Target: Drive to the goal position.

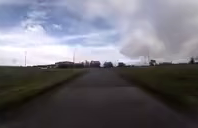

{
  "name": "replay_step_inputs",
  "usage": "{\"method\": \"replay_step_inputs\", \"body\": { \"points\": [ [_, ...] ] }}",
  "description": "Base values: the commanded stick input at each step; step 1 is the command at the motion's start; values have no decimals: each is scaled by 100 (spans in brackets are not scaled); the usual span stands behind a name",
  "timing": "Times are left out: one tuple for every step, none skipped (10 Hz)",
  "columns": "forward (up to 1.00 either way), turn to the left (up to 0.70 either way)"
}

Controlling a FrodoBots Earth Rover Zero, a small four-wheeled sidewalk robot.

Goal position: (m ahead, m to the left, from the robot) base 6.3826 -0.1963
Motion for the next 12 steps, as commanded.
{"method": "replay_step_inputs", "body": {
  "points": [
    [100, 0],
    [100, 0],
    [100, 0],
    [100, 0],
    [100, 0],
    [100, 0],
    [100, 0],
    [100, 0],
    [100, 0],
    [56, 0],
    [0, 0],
    [0, 0]
  ]
}}
